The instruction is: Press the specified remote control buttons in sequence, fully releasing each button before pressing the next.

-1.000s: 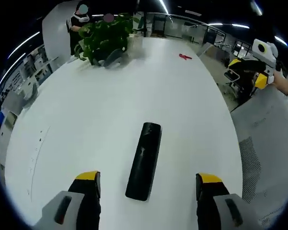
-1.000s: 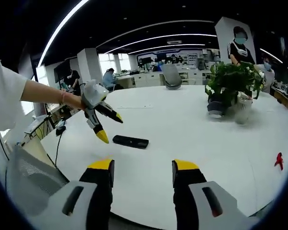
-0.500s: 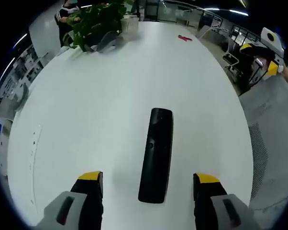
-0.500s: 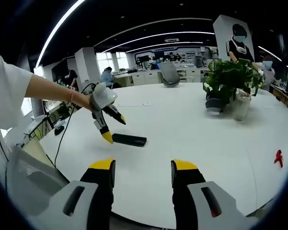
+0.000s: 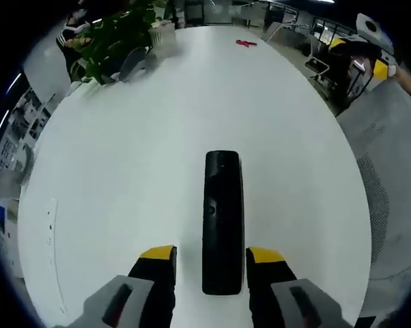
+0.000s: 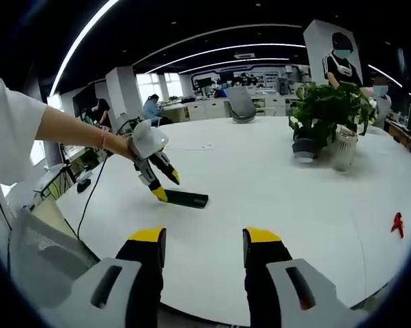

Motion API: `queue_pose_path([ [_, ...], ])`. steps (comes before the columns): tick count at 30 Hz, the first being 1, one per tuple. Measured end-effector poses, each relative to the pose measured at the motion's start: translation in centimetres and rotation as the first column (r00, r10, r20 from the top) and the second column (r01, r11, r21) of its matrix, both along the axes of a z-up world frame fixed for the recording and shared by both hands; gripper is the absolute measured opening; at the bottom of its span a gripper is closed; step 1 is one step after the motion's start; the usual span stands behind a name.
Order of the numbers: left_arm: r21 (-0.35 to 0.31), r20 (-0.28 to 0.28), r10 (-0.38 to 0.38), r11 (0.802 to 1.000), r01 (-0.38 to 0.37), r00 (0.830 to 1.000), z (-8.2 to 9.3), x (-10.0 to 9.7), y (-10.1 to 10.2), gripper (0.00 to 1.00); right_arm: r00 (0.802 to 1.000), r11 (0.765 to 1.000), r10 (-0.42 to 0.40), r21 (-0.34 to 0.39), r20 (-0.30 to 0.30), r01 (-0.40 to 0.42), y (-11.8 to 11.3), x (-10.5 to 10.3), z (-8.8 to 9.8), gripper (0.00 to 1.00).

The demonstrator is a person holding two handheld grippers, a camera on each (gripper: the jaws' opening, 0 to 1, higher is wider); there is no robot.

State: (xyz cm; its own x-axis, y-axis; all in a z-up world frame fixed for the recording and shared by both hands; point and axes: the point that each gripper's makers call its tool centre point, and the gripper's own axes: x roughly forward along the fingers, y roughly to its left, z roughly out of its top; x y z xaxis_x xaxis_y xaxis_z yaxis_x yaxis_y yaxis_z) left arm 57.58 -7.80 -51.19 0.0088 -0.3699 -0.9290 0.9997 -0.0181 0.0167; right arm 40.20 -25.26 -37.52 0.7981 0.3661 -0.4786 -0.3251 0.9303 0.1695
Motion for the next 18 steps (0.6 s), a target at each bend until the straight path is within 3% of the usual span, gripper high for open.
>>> queue_pose_path([
  [8,0.023,-0.032,0.001,1.0,0.0,0.999,-0.98,-0.1,-0.19,0.39,1.0,1.0,0.011,-0.014,-0.001,-0.011,0.09,-0.01,-0.09,0.43],
  [18,0.024,-0.015,-0.025,0.999,0.025,1.0,-0.9,0.05,-0.2,0.28,1.0,1.0,0.011,-0.025,-0.001,-0.011,-0.02,0.01,-0.15,0.41],
])
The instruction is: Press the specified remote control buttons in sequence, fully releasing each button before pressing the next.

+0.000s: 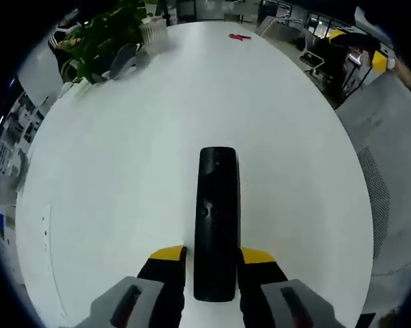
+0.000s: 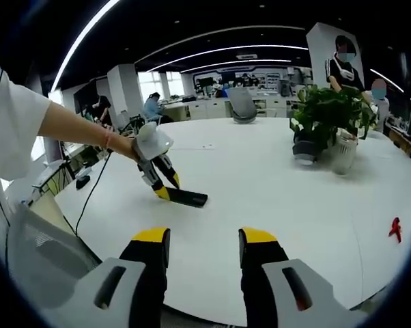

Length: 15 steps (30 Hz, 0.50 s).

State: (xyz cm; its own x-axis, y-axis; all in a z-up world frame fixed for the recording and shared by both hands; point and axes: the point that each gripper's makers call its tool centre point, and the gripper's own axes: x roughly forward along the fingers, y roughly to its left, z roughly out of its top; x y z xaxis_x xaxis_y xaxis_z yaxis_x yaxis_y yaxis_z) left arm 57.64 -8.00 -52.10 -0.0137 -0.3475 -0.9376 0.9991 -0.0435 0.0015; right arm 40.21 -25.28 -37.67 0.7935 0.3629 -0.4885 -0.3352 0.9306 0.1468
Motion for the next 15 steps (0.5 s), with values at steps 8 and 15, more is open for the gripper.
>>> queue_pose_path([
  [8,0.005,0.008,-0.002,1.0,0.002,1.0,-0.08,0.0,0.01,0.25,1.0,1.0,0.002,-0.013,-0.002,-0.002,-0.08,-0.07,-0.1,0.4],
  [15,0.03,0.008,-0.025,0.999,0.025,1.0,-0.02,-0.71,0.6,0.24,1.0,1.0,0.006,-0.019,-0.007,-0.006,-0.08,-0.09,-0.27,0.4],
])
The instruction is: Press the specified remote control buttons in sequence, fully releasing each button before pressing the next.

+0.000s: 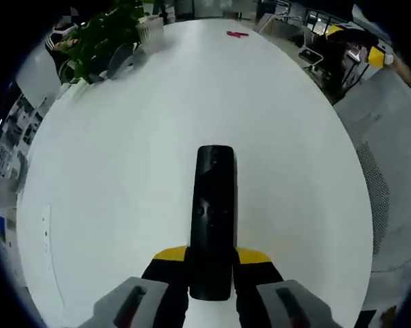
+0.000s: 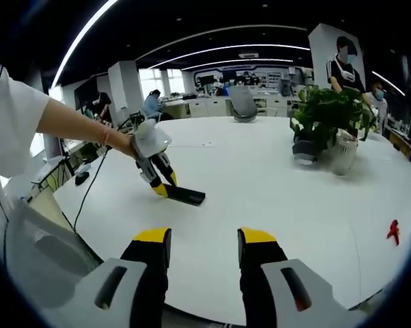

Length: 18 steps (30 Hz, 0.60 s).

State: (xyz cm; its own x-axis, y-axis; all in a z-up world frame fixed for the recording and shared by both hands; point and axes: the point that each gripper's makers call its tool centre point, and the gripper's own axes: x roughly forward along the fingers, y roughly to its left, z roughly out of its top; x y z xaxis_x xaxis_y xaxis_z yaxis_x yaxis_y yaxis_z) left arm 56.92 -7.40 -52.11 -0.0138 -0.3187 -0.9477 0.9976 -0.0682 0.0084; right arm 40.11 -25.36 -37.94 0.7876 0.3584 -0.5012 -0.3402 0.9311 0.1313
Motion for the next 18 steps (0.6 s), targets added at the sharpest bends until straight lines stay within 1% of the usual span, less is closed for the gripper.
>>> queue_pose_path([
  [6,0.01,-0.001,-0.021,1.0,0.021,1.0,0.1,-1.2,0.9,0.24,1.0,1.0,0.014,-0.008,-0.009,-0.014,0.3,-0.1,-0.2,0.4],
  [13,-0.011,-0.006,0.004,1.0,-0.004,1.0,0.1,-2.7,1.9,0.24,0.999,0.999,0.036,-0.021,-0.014,-0.037,0.6,-0.2,-0.3,0.39],
  [18,-0.016,-0.008,0.02,1.0,-0.021,1.0,0.1,-3.7,2.1,0.24,0.999,0.999,0.047,-0.024,-0.015,-0.047,0.8,-0.3,-0.3,0.39],
])
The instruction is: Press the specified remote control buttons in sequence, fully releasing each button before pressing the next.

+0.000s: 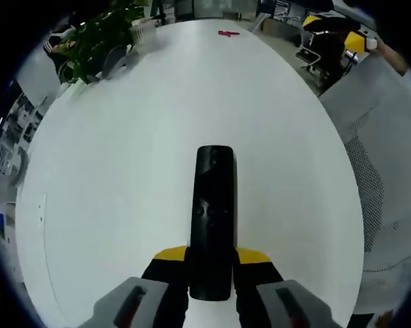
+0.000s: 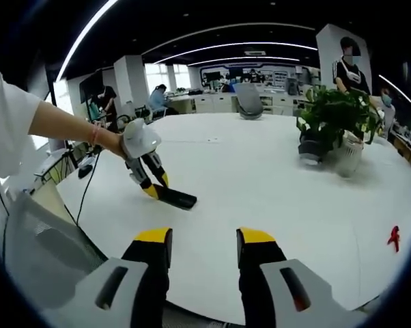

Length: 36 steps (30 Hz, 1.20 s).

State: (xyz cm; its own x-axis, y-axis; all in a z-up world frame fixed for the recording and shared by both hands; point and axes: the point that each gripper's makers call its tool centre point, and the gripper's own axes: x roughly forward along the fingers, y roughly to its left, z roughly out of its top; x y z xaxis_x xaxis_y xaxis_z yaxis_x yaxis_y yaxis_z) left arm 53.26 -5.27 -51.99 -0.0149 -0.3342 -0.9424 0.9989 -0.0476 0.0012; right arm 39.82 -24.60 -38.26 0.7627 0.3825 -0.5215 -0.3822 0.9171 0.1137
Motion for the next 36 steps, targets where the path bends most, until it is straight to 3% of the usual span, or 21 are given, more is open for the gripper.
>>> queue_pose_path([
  [36,-0.084,-0.013,0.051,0.995,-0.052,0.999,0.1,-7.9,1.5,0.24,0.995,0.995,0.098,-0.028,-0.033,-0.099,1.6,-0.8,-0.7,0.34],
])
